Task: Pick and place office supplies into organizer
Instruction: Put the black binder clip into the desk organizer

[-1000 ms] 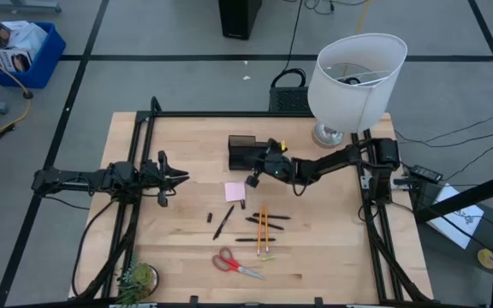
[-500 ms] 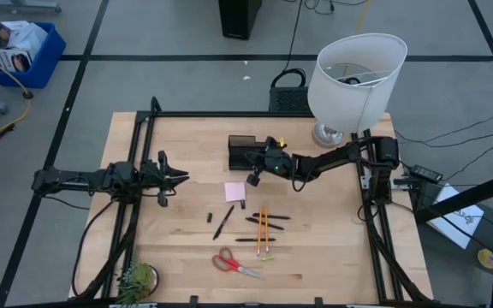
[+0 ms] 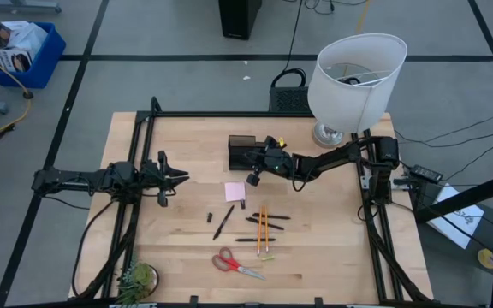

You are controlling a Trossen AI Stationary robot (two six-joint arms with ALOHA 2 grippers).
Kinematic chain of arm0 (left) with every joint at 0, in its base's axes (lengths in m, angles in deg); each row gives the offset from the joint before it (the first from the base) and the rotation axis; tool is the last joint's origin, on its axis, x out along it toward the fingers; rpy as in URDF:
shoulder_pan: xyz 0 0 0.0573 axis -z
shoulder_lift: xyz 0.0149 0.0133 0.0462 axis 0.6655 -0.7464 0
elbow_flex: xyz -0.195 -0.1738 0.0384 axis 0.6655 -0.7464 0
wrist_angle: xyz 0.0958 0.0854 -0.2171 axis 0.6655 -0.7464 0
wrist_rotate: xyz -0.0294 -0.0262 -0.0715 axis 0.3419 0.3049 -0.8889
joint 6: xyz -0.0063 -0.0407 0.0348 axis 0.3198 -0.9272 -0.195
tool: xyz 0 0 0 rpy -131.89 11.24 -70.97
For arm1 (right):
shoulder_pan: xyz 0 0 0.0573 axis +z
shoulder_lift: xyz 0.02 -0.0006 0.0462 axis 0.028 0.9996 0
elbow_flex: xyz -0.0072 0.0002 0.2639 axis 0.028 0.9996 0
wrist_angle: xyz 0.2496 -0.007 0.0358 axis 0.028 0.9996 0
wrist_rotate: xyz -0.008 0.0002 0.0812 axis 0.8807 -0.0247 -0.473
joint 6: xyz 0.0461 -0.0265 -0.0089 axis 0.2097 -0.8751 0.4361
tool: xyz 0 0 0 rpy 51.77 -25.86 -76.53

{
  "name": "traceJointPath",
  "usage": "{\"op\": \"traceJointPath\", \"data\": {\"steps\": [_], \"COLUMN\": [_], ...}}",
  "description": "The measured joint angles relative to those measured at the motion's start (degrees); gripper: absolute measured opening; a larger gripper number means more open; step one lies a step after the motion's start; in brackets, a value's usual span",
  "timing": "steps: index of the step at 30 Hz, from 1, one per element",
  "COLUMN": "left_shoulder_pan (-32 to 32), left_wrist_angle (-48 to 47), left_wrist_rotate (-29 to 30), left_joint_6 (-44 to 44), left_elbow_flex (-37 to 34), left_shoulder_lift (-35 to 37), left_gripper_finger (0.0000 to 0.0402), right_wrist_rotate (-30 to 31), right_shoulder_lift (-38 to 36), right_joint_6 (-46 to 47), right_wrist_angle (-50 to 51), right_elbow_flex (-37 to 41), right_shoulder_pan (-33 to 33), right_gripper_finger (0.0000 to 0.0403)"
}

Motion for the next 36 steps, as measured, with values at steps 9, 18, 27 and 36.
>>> {"op": "traceJointPath", "data": {"steps": [9,18,27,36], "left_shoulder_pan": [0.0,0.02,0.0,0.0], "left_wrist_angle": [0.01,0.01,0.01,0.01], "left_wrist_rotate": [0.0,0.0,0.0,0.0], "left_joint_6": [0.0,0.0,0.0,0.0], "left_elbow_flex": [0.0,0.0,0.0,0.0], "left_shoulder_lift": [0.0,0.02,0.02,0.0], "left_gripper_finger": [0.0063,0.0063,0.0063,0.0063], "right_wrist_rotate": [0.03,0.0,0.56,10.44], "right_shoulder_lift": [-0.17,-8.56,-26.88,-45.69], "right_joint_6": [4.56,3.95,6.43,8.0], "right_wrist_angle": [-0.44,5.75,4.75,-8.21], "right_elbow_flex": [0.03,0.1,15.18,33.57], "right_shoulder_pan": [0.87,10.27,22.46,33.36], "right_gripper_finger": [0.0137,0.0155,0.0154,0.0151]}}
